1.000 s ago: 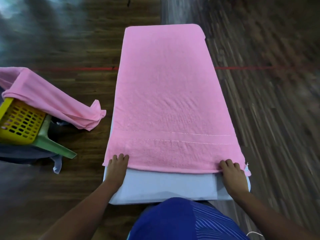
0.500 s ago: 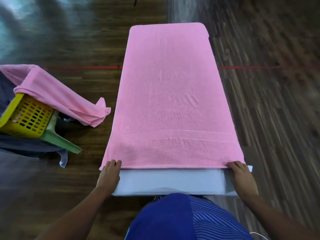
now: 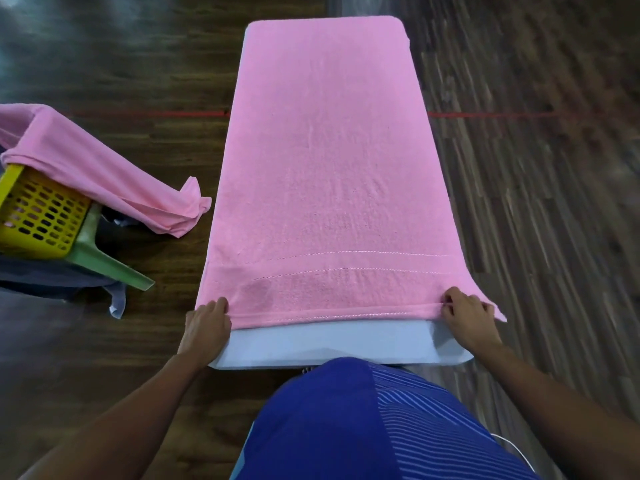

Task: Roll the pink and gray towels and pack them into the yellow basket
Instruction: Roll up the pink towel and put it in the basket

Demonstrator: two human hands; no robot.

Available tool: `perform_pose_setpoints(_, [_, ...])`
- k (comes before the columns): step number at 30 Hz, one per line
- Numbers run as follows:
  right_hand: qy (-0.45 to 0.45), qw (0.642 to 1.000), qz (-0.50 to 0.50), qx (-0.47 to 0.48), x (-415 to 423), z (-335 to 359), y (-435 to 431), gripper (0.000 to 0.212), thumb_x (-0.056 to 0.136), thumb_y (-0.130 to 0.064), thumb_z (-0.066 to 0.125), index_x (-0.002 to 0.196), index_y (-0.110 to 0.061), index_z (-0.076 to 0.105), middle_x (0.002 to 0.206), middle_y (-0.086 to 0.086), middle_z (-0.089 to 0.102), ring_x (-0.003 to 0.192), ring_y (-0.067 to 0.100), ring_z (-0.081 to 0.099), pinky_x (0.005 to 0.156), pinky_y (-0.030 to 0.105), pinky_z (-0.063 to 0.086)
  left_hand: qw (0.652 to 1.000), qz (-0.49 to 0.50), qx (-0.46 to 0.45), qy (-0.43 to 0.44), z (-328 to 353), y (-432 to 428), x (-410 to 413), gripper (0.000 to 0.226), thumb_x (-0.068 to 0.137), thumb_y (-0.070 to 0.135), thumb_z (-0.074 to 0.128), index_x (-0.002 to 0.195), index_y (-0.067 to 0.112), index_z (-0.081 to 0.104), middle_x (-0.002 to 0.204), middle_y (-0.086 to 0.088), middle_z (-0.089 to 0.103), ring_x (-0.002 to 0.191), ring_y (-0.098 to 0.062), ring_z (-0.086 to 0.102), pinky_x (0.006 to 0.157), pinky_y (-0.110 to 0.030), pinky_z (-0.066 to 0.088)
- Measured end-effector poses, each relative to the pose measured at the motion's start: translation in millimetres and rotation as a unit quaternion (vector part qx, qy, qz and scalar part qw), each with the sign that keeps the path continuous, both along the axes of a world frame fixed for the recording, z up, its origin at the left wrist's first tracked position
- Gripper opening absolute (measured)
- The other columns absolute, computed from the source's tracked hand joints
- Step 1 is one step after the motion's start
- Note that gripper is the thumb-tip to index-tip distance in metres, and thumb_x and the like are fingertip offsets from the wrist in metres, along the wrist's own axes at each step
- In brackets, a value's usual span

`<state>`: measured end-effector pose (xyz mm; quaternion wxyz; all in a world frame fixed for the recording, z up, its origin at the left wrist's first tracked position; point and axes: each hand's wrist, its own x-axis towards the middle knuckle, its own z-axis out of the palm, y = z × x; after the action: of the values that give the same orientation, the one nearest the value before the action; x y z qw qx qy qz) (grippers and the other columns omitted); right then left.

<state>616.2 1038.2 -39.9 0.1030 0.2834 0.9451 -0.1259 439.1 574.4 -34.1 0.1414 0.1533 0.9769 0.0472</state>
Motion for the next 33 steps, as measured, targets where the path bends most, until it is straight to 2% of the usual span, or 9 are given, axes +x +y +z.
perform_pose_setpoints(3, [0.037, 0.995, 0.038, 0.088, 4, -6, 1, 0.016, 0.082, -0.02, 0.063, 0.096, -0.013, 0.06, 0.097, 0.011, 0.058, 0.09, 0.034, 0.052, 0.08, 0.047, 0.038, 0.997, -0.014, -0.026, 0.075, -2, 4, 3, 0.02, 0.078, 0.005, 0.066, 0.096, 0.007, 0.058, 0.095, -0.015, 0.055, 0.088, -0.034, 0.049, 0.082, -0.049, 0.038])
perform_pose_setpoints(6, [0.084, 0.99, 0.093, 0.068, 10, -12, 0, 0.01, 0.082, -0.009, 0.064, 0.091, -0.006, 0.062, 0.091, 0.013, 0.059, 0.076, 0.033, 0.05, 0.066, 0.042, 0.041, 0.996, -0.026, 0.029, 0.084, -2, 12, 13, 0.023, 0.073, -0.008, 0.067, 0.093, 0.003, 0.063, 0.09, -0.015, 0.059, 0.082, -0.033, 0.052, 0.071, -0.048, 0.045])
perform_pose_setpoints(9, [0.09, 0.99, 0.103, 0.042, 22, -17, -4, 0.02, 0.077, -0.004, 0.07, 0.095, -0.005, 0.06, 0.098, 0.013, 0.06, 0.08, 0.032, 0.052, 0.069, 0.043, 0.046, 0.994, -0.025, 0.087, 0.06, -11, 8, 23, 0.03, 0.073, -0.011, 0.065, 0.102, -0.003, 0.063, 0.097, -0.018, 0.061, 0.084, -0.033, 0.055, 0.07, -0.048, 0.05])
perform_pose_setpoints(13, [0.105, 0.987, 0.117, 0.027, 32, -17, -4, 0.034, 0.082, -0.001, 0.069, 0.114, -0.002, 0.057, 0.114, 0.014, 0.059, 0.1, 0.03, 0.056, 0.085, 0.044, 0.051, 0.992, -0.08, 0.077, 0.065, -19, -7, 29, 0.044, 0.069, -0.007, 0.072, 0.112, -0.005, 0.062, 0.109, -0.02, 0.061, 0.096, -0.036, 0.059, 0.077, -0.049, 0.056])
perform_pose_setpoints(20, [0.096, 0.993, 0.061, 0.009, 15, -7, -7, 0.024, 0.086, -0.001, 0.062, 0.109, -0.004, 0.064, 0.11, 0.012, 0.065, 0.099, 0.032, 0.061, 0.072, 0.043, 0.053, 0.992, -0.097, 0.044, 0.065, -7, 0, 14, 0.032, 0.064, -0.013, 0.074, 0.093, 0.0, 0.069, 0.09, -0.016, 0.067, 0.08, -0.037, 0.063, 0.055, -0.041, 0.053])
perform_pose_setpoints(24, [0.087, 0.994, 0.061, 0.016, 8, -1, -8, 0.012, 0.082, 0.0, 0.062, 0.092, -0.003, 0.067, 0.092, 0.013, 0.068, 0.087, 0.033, 0.06, 0.073, 0.044, 0.05, 0.996, -0.06, 0.045, 0.039, -6, -1, 4, 0.015, 0.074, -0.008, 0.069, 0.083, 0.003, 0.069, 0.082, -0.014, 0.067, 0.075, -0.034, 0.06, 0.062, -0.043, 0.05])
perform_pose_setpoints(28, [0.048, 0.995, 0.079, -0.032, 8, 2, -1, 0.013, 0.085, -0.012, 0.059, 0.091, -0.004, 0.067, 0.087, 0.014, 0.07, 0.083, 0.033, 0.055, 0.073, 0.04, 0.044, 0.997, -0.063, 0.004, 0.033, -3, -11, 3, 0.004, 0.076, 0.006, 0.071, 0.08, 0.007, 0.072, 0.078, -0.01, 0.068, 0.073, -0.03, 0.06, 0.07, -0.045, 0.047])
perform_pose_setpoints(31, [-0.005, 0.995, 0.081, -0.052, 2, 10, 1, 0.034, 0.084, -0.027, 0.041, 0.095, -0.009, 0.068, 0.091, 0.014, 0.069, 0.087, 0.034, 0.056, 0.074, 0.039, 0.037, 0.998, -0.055, -0.024, 0.032, -1, -10, -1, 0.011, 0.083, 0.014, 0.063, 0.075, 0.01, 0.07, 0.074, -0.007, 0.067, 0.071, -0.026, 0.06, 0.08, -0.048, 0.044])
perform_pose_setpoints(33, [-0.033, 0.997, 0.06, -0.032, -3, 9, -1, 0.027, 0.089, -0.024, 0.043, 0.103, -0.016, 0.065, 0.099, 0.008, 0.067, 0.097, 0.032, 0.053, 0.083, 0.041, 0.032, 0.999, -0.029, -0.014, 0.028, -1, -6, -5, 0.014, 0.086, 0.015, 0.056, 0.079, 0.01, 0.066, 0.074, -0.007, 0.065, 0.074, -0.027, 0.059, 0.087, -0.05, 0.041])
